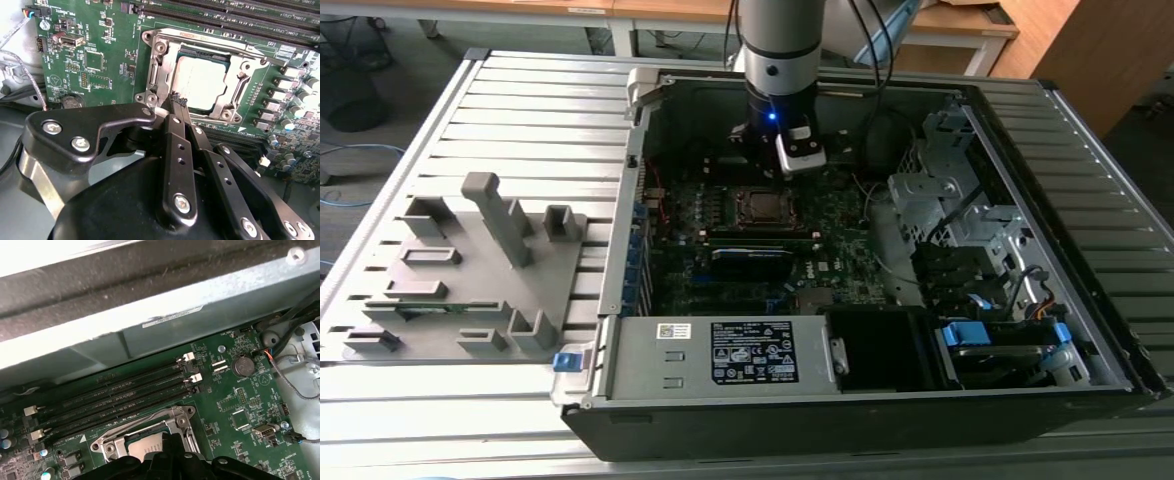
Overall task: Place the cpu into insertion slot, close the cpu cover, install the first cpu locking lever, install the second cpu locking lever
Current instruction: 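Install the first cpu locking lever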
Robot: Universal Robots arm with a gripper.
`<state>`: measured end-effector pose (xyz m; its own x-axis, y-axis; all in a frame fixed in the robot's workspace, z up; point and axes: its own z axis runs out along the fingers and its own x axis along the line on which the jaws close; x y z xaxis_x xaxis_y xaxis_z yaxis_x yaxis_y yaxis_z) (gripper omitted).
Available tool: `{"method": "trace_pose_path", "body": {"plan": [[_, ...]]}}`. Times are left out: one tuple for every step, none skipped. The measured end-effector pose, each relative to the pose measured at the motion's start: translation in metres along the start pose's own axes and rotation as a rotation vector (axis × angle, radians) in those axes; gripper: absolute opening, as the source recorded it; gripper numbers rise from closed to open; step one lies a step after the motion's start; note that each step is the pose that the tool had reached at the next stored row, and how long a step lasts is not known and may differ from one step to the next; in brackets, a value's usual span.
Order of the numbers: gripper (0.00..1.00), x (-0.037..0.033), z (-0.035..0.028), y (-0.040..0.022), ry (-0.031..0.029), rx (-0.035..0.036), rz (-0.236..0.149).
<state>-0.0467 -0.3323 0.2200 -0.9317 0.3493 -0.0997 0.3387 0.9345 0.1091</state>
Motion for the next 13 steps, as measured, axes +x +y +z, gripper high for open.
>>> {"method": "trace_pose_path", "body": {"plan": [[0.11, 0.0000, 0.0000, 0.0000, 0.0000, 0.0000, 0.000], [0.11, 0.0000, 0.0000, 0.0000, -0.0001, -0.0001, 0.000], [0.11, 0.0000, 0.0000, 0.0000, -0.0001, -0.0001, 0.000], [0.11, 0.0000, 0.0000, 0.0000, 0.0000, 0.0000, 0.000], [0.11, 0.0000, -0.0001, 0.0000, 0.0003, 0.0001, 0.000], [0.11, 0.0000, 0.0000, 0.0000, 0.0036, 0.0016, 0.000], [0.11, 0.0001, 0.0001, 0.0000, 0.0108, 0.0046, 0.001], [0.11, 0.0001, 0.0004, -0.0001, 0.0204, 0.0083, 0.001], [0.11, 0.0001, 0.0008, -0.0001, 0.0332, 0.0135, 0.002], [0.11, 0.0001, 0.0010, -0.0001, 0.0482, 0.0192, 0.003], [0.11, 0.0001, 0.0013, -0.0001, 0.0626, 0.0249, 0.004], [0.11, 0.0001, 0.0015, -0.0001, 0.0749, 0.0299, 0.005], [0.11, 0.0001, 0.0014, -0.0001, 0.0792, 0.0316, 0.006]]}}
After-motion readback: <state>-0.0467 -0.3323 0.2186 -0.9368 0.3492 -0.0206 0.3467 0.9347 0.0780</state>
